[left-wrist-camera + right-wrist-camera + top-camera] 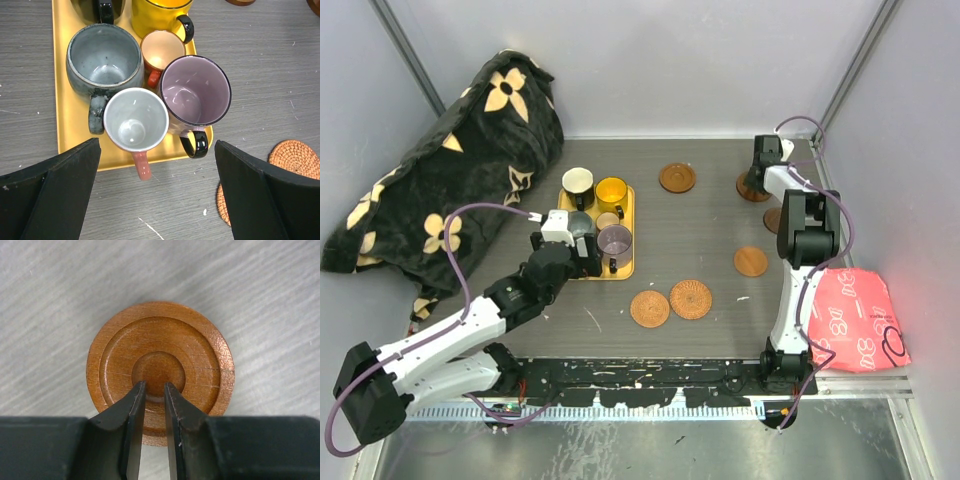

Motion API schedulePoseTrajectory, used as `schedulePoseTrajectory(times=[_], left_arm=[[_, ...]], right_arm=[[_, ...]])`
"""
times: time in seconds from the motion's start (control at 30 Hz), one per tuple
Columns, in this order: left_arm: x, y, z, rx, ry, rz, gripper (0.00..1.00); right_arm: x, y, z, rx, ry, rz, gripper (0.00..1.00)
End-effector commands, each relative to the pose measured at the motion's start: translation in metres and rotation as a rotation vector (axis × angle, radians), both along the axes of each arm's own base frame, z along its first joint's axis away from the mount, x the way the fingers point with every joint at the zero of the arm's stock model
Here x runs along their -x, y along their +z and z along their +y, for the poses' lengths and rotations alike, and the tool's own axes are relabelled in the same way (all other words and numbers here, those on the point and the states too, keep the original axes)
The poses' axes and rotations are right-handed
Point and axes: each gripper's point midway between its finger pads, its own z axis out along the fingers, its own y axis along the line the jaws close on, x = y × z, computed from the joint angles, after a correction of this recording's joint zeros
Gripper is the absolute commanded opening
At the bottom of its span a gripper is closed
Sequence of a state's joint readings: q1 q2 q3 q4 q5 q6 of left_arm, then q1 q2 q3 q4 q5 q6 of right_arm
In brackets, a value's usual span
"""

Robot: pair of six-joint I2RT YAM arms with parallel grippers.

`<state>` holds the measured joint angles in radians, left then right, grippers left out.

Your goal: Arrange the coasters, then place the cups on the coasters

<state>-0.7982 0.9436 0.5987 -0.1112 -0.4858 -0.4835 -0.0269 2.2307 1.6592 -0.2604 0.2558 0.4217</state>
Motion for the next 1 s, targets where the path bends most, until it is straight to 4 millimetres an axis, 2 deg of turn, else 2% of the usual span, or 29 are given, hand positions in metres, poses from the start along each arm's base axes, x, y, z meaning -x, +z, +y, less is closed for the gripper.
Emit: schedulePoseTrajectory(times=[0.0,0.2,0.37,0.5,0.7,0.97], left_arm=[[-0.003,0.023,0.000,0.052,0.016,-0.046,0.98],[-0.001,0.024,0.003,0.062,0.019,-0.054,0.98],[0.000,0.022,0.004,0.056,0.023,-0.049,0.98],[0.000,0.021,0.004,0.052,0.025,-0.046,0.98],[-0.001,0.020,0.004,0.051,0.023,-0.043,0.98],[-0.001,0.019,0.004,0.046,0.025,-0.042,0.98]], right_arm=[[0.035,0.002,0.017,-0.052,0.036,0.077,0.28],[0.058,-0.008,0.036,-0.060,0.080,0.118,0.28],[0.068,-0.013,0.054,-0.058,0.106,0.129,0.28],[0.073,-0.014,0.060,-0.066,0.110,0.127,0.28],[0.072,-0.011,0.058,-0.055,0.112,0.123,0.28],[0.057,-0.009,0.058,-0.045,0.119,0.127,0.28]])
